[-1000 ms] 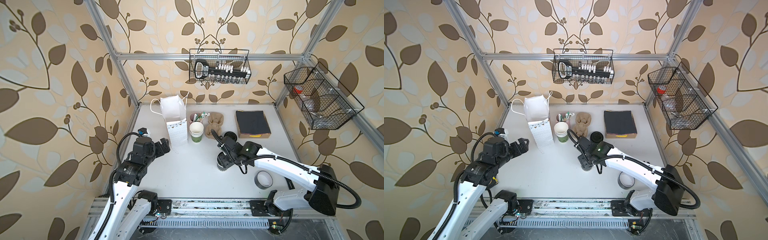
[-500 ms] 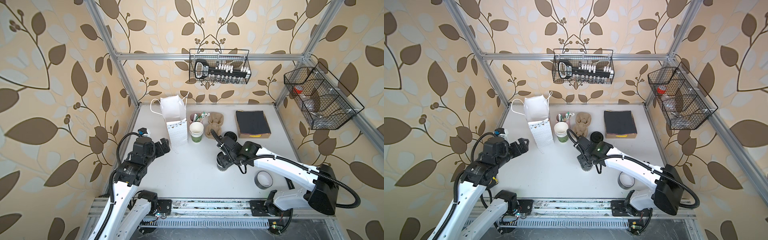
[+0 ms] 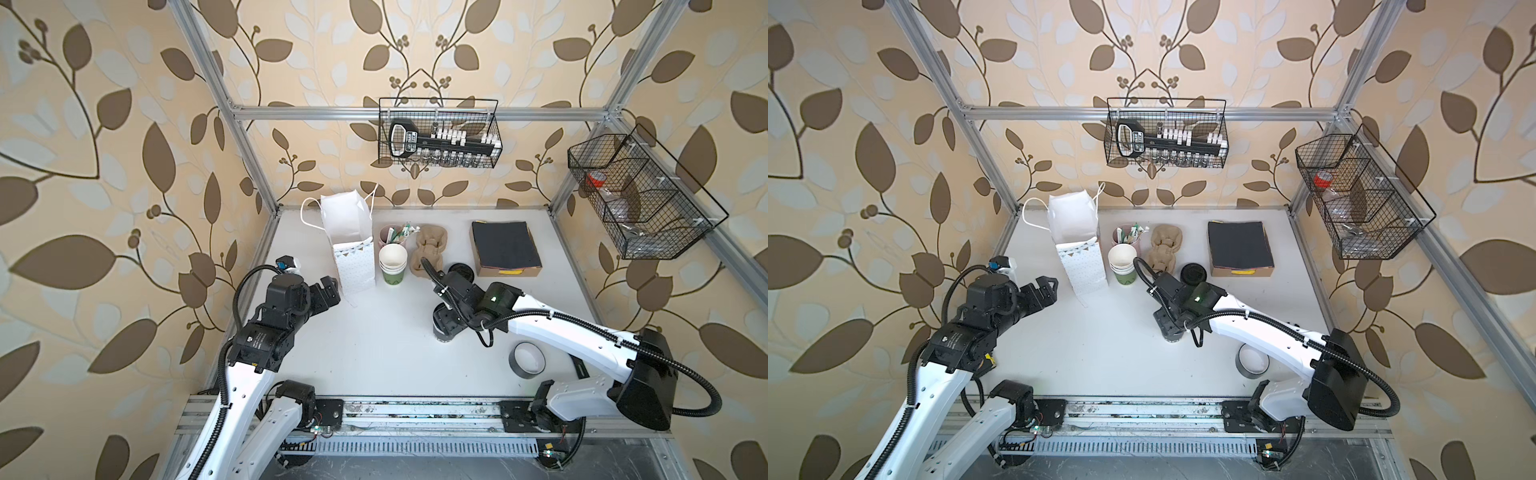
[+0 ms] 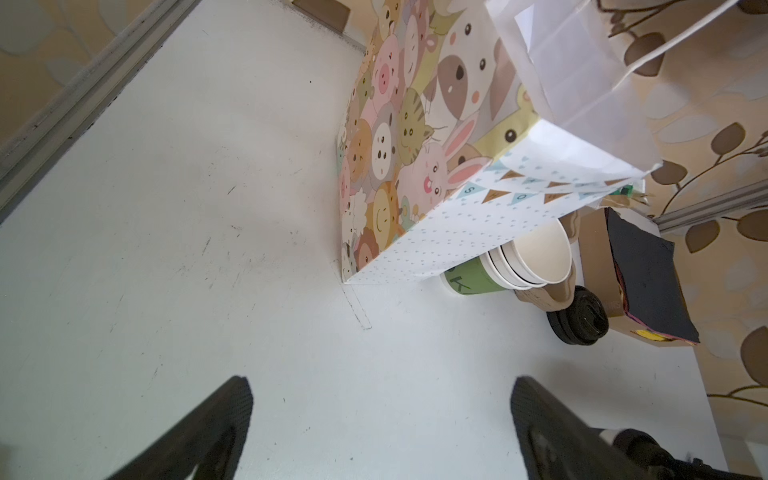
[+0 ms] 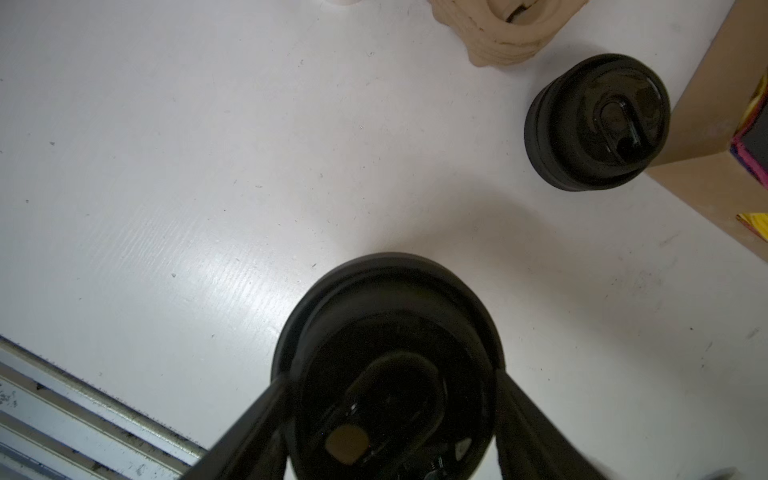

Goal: Pack the takeout coffee

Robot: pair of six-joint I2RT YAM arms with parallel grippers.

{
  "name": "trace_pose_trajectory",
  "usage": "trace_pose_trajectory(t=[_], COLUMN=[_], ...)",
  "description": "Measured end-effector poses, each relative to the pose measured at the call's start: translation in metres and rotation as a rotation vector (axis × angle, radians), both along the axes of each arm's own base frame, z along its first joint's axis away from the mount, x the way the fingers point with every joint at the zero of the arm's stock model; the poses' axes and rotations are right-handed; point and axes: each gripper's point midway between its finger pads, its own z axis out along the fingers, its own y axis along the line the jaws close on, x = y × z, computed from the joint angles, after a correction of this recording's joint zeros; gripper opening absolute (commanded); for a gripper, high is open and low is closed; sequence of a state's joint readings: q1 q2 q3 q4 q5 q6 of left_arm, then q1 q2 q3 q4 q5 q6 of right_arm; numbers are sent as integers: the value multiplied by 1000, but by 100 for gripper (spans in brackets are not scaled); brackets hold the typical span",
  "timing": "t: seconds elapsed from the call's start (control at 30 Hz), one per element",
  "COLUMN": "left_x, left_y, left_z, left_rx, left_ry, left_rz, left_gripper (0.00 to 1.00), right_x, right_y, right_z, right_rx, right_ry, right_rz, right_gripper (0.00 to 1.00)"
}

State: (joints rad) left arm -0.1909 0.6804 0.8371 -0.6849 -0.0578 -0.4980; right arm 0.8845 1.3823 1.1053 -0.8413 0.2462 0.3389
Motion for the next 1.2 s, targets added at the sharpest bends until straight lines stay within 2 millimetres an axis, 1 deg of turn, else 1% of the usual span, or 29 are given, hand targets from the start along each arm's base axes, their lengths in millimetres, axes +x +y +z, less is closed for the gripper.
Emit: trace_pose_trajectory(t=[0.5, 0.67, 0.9, 1.2], left_x=[0, 0, 0, 0], left_y=[0, 0, 0, 0], left_z=[0, 0, 0, 0], left_rx=[0, 0, 0, 0], left_ry=[0, 0, 1, 0], left_rz=[0, 0, 0, 0], left_gripper=[99, 99, 99, 99], right_x=[-1, -1, 0, 4], right_y=[0, 1, 2, -3], right_z=[-1, -6, -6, -6], right_rx=[-1, -13, -10, -24], right_ry=[5, 14, 11, -1], right_rz=[3, 3, 4, -13], right_gripper=[73, 73, 74, 74])
